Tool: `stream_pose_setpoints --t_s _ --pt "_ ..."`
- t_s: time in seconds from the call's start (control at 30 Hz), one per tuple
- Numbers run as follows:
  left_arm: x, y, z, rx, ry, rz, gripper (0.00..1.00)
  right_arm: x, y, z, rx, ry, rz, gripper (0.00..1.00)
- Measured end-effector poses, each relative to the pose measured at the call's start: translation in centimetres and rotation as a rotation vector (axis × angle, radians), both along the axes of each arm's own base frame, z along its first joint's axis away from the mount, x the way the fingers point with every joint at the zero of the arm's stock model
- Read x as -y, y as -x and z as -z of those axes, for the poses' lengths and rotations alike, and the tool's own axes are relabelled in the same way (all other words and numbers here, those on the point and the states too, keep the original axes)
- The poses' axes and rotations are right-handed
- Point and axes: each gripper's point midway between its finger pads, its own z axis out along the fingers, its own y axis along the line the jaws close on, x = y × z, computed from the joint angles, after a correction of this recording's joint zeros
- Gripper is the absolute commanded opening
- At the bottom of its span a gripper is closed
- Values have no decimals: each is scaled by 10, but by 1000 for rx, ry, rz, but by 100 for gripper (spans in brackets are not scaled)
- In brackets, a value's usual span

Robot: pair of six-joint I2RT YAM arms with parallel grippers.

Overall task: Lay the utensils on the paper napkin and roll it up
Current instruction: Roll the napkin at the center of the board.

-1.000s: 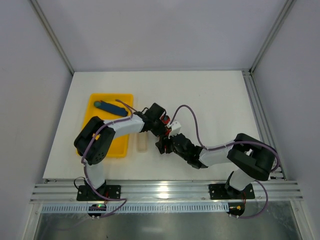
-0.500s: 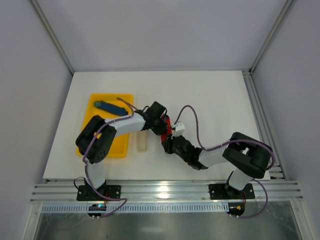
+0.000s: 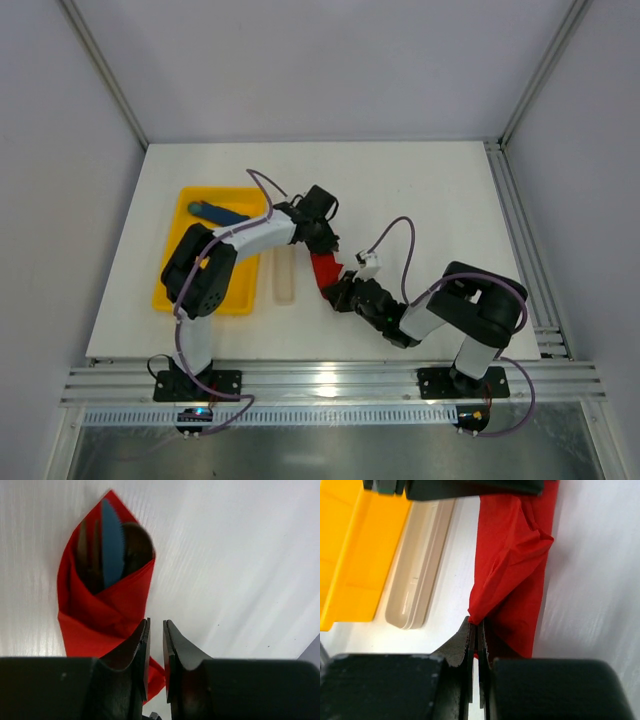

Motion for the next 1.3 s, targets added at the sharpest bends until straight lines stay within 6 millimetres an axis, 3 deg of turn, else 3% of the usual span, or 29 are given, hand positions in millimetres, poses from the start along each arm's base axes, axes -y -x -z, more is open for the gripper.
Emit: stream_pose_setpoints --t_s 0.1,0.23,0.43,0.53,0.63,0.77,0.87,1.03,1.13,1.3 --pt "-6 -10 -4 46 -25 19 30 -3 4 -1 -22 -35 -11 4" --pt "-17 -19 -17 109 -61 28 31 -3 7 -1 -45 -61 -8 4" --pt "-27 -21 -66 241 -53 58 24 -5 8 -1 -67 -87 1 4" --pt "-31 -14 -77 279 -43 80 16 -5 8 -1 -72 -92 3 4" --pt "-38 2 -62 265 -56 97 11 -5 8 -2 -76 -97 6 4" --pt "-50 35 -13 162 -96 138 9 -5 8 -2 -80 -102 9 4" --pt "-51 52 7 115 -102 166 8 -5 8 -2 -81 -102 9 4" --pt "-39 58 16 115 -71 193 8 -4 9 0 -87 -90 10 21" --pt "-35 58 17 120 -60 195 8 -3 9 -5 -92 -79 14 36" --pt "-34 58 18 121 -62 190 8 2 7 -18 -87 -65 36 40"
